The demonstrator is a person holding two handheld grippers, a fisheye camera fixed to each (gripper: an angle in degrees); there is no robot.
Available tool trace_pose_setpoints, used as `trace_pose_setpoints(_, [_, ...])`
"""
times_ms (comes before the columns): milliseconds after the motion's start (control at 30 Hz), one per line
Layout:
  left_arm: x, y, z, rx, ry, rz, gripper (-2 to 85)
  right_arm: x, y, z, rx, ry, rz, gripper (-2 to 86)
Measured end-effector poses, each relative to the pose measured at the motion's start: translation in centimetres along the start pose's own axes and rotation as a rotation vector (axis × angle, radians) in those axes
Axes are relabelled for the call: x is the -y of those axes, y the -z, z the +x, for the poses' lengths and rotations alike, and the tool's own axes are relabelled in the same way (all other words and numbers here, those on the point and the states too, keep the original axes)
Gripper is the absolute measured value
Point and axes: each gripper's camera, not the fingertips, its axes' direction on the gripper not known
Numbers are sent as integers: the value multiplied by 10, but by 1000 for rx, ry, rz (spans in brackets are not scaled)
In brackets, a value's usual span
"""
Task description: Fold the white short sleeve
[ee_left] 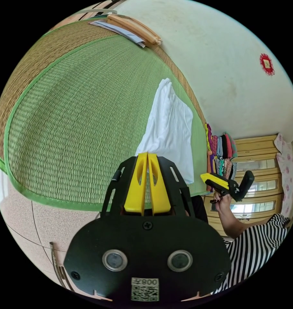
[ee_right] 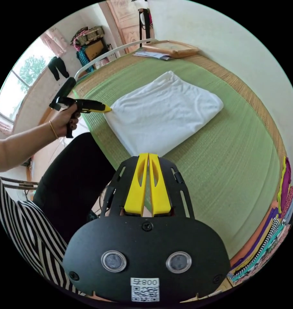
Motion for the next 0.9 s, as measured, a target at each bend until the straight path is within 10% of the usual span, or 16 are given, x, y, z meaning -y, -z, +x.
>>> trace_pose_setpoints(900, [11, -9, 7, -18, -39, 58, 1, -1, 35, 135, 278, -207, 79, 1])
